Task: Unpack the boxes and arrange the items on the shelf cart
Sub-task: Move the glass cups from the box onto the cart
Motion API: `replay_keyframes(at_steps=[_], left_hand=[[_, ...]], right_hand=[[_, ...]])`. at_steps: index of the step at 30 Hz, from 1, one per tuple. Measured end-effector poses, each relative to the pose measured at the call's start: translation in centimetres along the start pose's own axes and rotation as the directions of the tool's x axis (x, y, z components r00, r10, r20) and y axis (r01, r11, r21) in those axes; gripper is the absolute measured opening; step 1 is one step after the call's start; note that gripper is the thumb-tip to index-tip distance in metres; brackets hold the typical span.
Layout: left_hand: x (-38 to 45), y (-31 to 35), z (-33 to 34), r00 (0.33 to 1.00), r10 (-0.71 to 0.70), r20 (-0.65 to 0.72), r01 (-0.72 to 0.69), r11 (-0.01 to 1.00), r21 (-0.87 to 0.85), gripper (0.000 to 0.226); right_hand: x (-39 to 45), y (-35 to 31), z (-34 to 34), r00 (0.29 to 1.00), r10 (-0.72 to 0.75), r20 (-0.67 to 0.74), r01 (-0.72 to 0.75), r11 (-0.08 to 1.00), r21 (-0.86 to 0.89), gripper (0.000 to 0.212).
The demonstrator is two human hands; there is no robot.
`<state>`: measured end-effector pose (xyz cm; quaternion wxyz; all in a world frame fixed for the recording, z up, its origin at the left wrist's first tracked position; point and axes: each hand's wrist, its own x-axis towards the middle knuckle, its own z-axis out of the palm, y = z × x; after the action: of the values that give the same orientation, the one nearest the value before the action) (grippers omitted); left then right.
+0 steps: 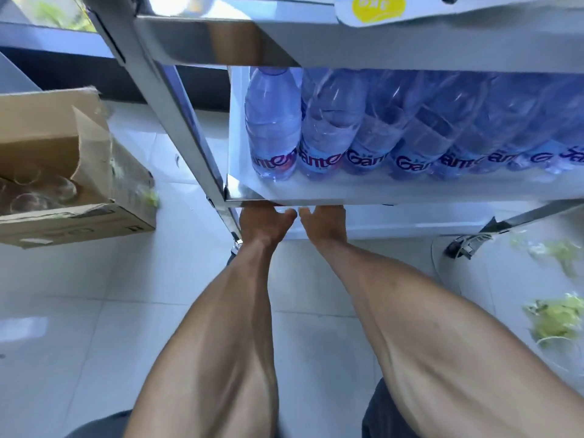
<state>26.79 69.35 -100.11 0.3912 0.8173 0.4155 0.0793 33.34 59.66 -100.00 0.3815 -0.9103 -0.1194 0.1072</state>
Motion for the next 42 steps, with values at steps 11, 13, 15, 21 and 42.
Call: replay_keyframes(at_steps=[11,13,15,21,42], left_hand=[[3.3,-1.3,3.7,0.953,0.034,-0.302,-0.072,0.991,-0.117,0.038],[3.2,-1.5,4.1,0.934,0.071,-0.351,-0.125,0.983,-0.134,0.037],[3.4,-2.0,4.7,0.928,0.094,-0.361,-0.151,0.980,-0.132,0.041],[3.5,-3.6,7.1,0.953,0.044,-0.299,-0.074,0.993,-0.093,0.075],[6.4,-6.2,10.6,0.926,0.060,-0.372,-0.096,0.992,-0.081,0.066]], right_hand=[[2.7,1.8,3.4,0.990,0.027,-0.136,0.005,0.974,0.225,0.051],[3.1,2.6,3.8,0.980,-0.053,-0.191,0.082,0.986,0.146,0.049],[3.4,3.6,4.2,0.973,-0.083,-0.214,0.114,0.984,0.137,0.064],[4.0,6.4,4.8,0.983,-0.068,-0.172,0.091,0.987,0.134,0.103],[6.9,9.5,8.3,0.992,-0.072,-0.102,0.072,0.997,-0.002,0.086]])
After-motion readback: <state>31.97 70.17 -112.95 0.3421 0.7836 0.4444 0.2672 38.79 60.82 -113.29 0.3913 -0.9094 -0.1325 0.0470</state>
